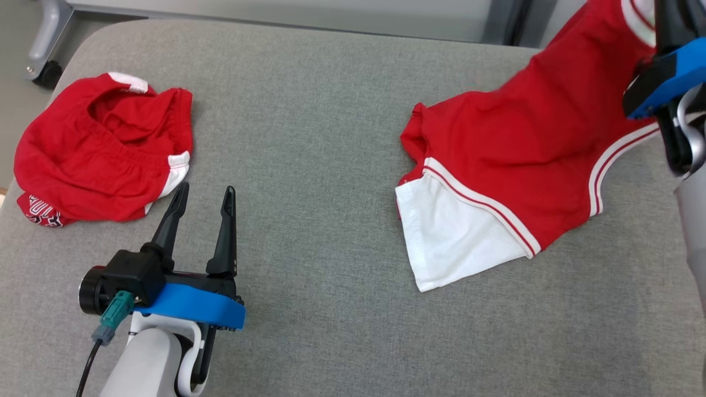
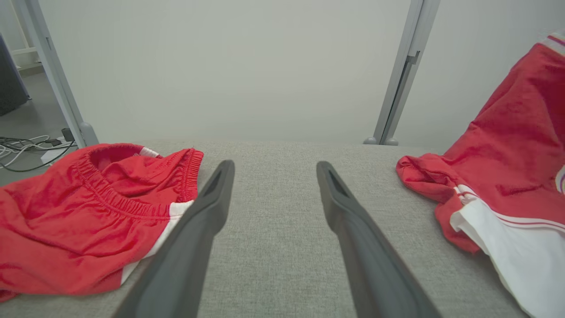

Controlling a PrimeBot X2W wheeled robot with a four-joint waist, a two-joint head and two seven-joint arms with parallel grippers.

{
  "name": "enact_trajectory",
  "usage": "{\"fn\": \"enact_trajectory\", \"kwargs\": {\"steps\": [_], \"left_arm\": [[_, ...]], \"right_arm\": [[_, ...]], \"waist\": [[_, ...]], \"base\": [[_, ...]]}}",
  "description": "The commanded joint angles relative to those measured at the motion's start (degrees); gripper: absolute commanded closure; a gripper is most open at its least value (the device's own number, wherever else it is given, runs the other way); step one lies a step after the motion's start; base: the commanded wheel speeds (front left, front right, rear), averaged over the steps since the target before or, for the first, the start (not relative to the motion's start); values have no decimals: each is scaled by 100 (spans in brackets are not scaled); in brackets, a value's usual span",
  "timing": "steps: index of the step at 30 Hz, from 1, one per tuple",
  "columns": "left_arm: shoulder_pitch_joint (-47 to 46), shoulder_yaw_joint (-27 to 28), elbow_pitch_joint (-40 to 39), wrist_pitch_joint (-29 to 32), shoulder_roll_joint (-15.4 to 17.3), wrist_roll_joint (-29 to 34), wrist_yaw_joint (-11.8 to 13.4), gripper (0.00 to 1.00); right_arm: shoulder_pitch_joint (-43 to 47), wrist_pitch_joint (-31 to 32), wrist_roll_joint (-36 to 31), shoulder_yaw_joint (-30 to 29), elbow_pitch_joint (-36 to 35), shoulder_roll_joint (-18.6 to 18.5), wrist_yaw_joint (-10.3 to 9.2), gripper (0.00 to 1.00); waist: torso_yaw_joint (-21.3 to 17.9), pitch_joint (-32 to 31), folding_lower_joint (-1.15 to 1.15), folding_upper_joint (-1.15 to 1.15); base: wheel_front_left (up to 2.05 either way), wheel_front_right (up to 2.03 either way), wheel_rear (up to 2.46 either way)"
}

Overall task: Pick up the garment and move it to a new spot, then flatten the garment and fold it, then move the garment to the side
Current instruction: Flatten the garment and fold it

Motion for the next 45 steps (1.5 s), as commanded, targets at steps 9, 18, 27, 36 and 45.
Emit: {"fn": "enact_trajectory", "kwargs": {"steps": [9, 18, 27, 36, 45], "left_arm": [[-30, 42, 132, -34, -8, 51, -24, 0], [293, 115, 190, -36, 4, -6, 9, 0], [472, 182, 137, -37, 74, -73, 47, 0], [365, 129, 78, -34, 47, -53, 84, 0], [164, 100, 121, -36, -15, -46, 43, 0]], "right_arm": [[241, -14, -402, 313, 824, 105, 1, 0], [1578, -121, 184, 1884, -35, 450, 0, 0], [3163, 387, 666, 3006, -1637, 506, 0, 0], [3282, 734, 262, 3343, -1336, 814, 1, 0], [2828, 739, -122, 3155, -119, 1167, 0, 0]], "waist": [[-162, -209, -1, 0], [-455, -755, -1, 0], [-493, -875, -1, 0], [-362, -768, -1, 0], [-238, -543, -1, 0]], "base": [[0, 0, 0], [0, 0, 0], [0, 0, 0], [0, 0, 0], [0, 0, 0]]}}
